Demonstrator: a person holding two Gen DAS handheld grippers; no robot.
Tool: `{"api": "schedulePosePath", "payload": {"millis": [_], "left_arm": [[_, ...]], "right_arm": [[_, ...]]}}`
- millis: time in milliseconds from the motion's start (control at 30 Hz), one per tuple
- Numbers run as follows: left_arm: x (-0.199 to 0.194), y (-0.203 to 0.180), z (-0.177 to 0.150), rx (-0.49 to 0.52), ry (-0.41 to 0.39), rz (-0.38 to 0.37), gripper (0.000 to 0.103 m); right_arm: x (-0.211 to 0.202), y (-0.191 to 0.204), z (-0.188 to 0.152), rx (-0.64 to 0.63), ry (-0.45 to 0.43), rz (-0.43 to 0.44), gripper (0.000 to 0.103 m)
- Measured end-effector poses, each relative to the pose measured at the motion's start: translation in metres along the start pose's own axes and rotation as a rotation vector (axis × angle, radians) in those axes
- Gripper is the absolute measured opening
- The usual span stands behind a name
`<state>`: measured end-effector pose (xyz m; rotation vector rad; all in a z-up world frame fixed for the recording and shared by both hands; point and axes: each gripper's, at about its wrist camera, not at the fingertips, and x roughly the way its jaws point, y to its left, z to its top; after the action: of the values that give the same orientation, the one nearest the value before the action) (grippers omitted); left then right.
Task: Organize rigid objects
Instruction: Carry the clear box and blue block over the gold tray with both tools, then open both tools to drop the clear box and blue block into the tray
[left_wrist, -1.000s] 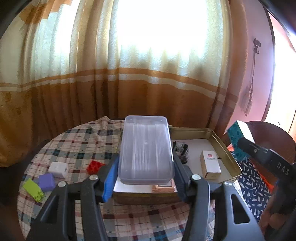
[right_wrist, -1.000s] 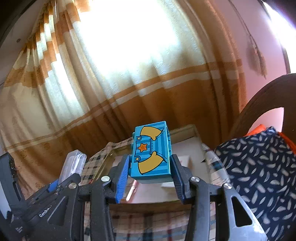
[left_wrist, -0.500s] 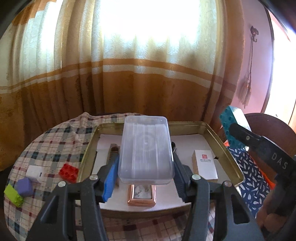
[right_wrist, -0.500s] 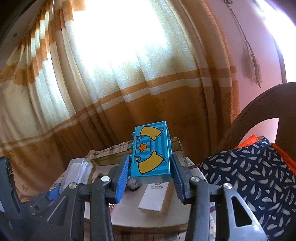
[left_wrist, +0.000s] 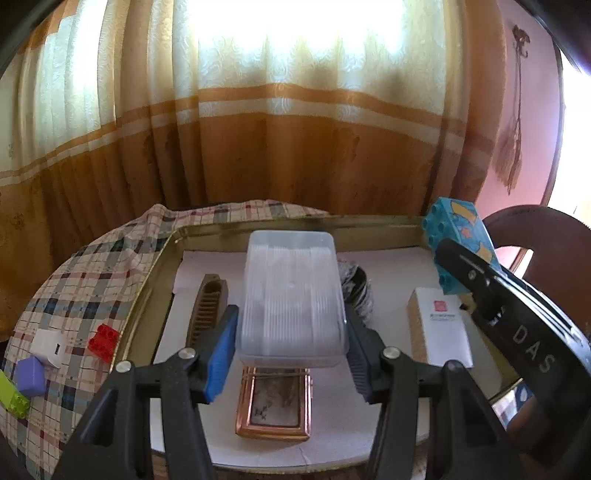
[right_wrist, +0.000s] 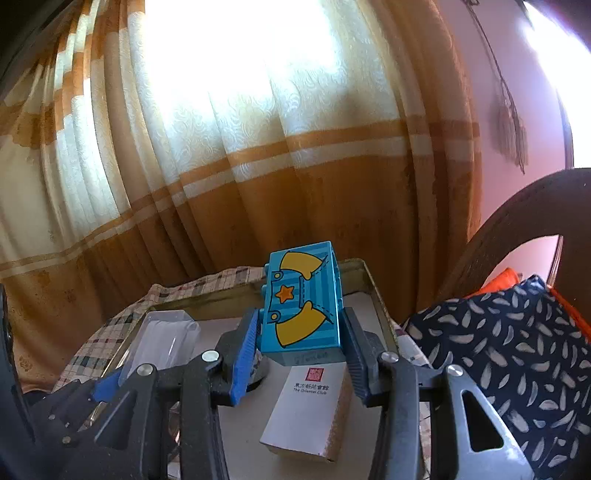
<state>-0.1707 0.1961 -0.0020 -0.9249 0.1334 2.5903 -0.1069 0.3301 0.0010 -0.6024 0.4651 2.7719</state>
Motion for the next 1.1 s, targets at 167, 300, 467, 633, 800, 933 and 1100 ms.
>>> {"api": "schedulePosePath", "payload": {"millis": [167, 300, 467, 633, 800, 933, 1100], "left_arm": [[0.012, -0.001, -0.006, 0.001, 0.029, 0.014, 0.054], [0.016, 0.000, -0.007, 0.000, 0.030, 0.027, 0.054], [0.018, -0.002, -0.006, 0.003, 0.026, 0.043, 0.054], [0.010, 0.005, -0.007, -0.033, -0.004, 0.077, 0.081], [-0.019, 0.010, -0.014, -0.044, -0.132, 0.156, 0.102], [-0.035, 0.012, -0.020, -0.008, -0.196, 0.256, 0.103], [-0.045, 0.030, -0.024, -0.041, -0.209, 0.298, 0.103]], "right_arm": [[0.006, -0.004, 0.001, 0.025, 0.017, 0.015, 0.047], [0.008, -0.005, 0.001, 0.030, 0.023, 0.020, 0.047], [0.009, -0.005, 0.001, 0.034, 0.033, 0.024, 0.048], [0.007, -0.007, 0.001, 0.048, 0.028, 0.029, 0.056], [-0.008, -0.006, -0.001, 0.050, -0.046, 0.001, 0.064], [-0.027, 0.002, -0.003, 0.017, -0.139, -0.040, 0.069], [-0.043, 0.012, -0.006, -0.034, -0.213, -0.097, 0.077]]}}
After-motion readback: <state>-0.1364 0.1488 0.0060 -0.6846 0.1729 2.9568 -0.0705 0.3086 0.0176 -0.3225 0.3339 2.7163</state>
